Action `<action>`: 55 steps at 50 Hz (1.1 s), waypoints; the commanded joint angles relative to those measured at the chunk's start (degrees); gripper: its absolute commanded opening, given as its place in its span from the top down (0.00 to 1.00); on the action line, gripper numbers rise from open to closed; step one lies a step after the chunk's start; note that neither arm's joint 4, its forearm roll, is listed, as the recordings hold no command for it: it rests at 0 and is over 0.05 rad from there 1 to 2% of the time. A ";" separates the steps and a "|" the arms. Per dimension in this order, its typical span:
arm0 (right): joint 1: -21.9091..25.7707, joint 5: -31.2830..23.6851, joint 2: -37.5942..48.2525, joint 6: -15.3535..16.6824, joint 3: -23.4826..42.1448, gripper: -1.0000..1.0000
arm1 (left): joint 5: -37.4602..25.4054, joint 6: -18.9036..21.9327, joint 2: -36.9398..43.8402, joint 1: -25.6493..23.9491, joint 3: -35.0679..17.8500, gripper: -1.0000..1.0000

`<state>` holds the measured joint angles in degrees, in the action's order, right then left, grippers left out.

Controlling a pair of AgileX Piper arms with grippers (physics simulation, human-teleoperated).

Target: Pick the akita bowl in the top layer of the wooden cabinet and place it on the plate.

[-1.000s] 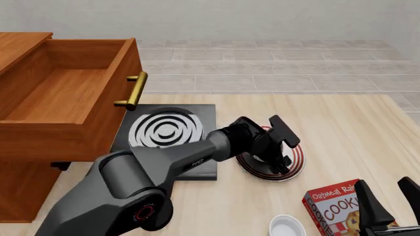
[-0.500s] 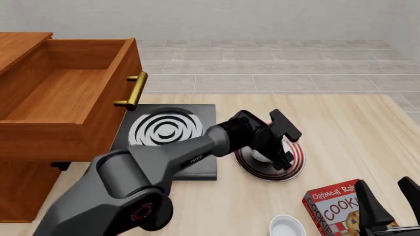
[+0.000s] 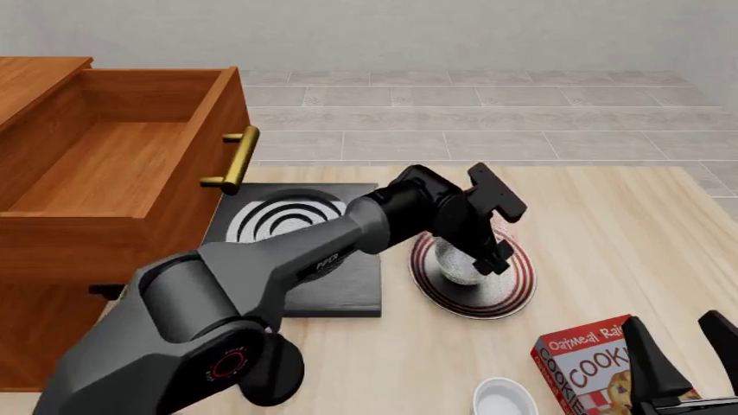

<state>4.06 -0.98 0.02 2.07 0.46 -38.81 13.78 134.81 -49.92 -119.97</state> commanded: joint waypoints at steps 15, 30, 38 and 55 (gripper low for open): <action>0.23 -0.03 -0.01 0.72 0.08 0.00 | -2.36 -0.26 -3.86 -0.20 -0.92 0.00; 0.41 0.17 -0.01 1.31 0.08 0.00 | -2.96 0.16 -6.50 0.25 -0.24 0.00; 0.62 0.20 -0.01 1.61 0.00 0.00 | -2.78 0.51 -7.99 0.49 0.91 0.00; 0.75 0.26 -0.01 2.05 0.13 0.00 | -3.45 0.58 -10.57 0.57 1.52 0.00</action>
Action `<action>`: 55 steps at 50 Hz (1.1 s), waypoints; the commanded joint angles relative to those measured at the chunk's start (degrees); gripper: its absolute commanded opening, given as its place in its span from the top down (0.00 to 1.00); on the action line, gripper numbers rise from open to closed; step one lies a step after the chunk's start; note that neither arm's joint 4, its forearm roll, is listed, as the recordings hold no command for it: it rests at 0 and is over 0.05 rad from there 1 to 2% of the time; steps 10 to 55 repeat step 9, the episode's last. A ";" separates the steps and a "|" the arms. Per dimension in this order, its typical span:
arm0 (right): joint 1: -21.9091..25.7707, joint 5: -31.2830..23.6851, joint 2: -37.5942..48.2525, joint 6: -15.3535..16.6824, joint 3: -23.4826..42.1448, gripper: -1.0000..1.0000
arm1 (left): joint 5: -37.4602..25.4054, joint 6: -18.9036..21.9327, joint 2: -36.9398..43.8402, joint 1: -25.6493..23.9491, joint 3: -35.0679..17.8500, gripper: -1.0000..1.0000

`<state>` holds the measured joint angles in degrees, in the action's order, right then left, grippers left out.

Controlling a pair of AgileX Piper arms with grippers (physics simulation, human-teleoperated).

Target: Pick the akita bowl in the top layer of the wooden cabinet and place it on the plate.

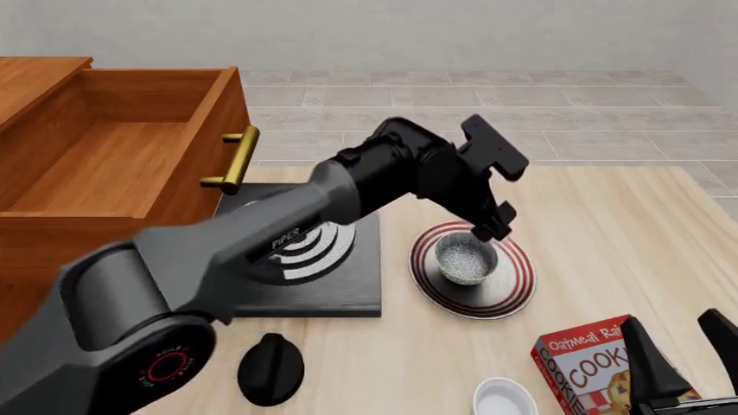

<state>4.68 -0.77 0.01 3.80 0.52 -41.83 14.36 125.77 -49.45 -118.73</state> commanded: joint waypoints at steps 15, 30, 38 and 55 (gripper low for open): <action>0.30 0.07 0.00 0.52 0.04 0.00 | -1.12 -1.23 -2.23 0.18 -0.08 0.00; 0.30 0.07 0.00 0.52 0.04 0.00 | -1.12 -1.23 -2.23 0.18 -0.08 0.00; 0.30 0.07 0.00 0.52 0.04 0.00 | -1.12 -1.23 -2.23 0.18 -0.08 0.00; 0.30 0.07 0.00 0.52 0.04 0.00 | -1.12 -1.23 -2.23 0.18 -0.08 0.00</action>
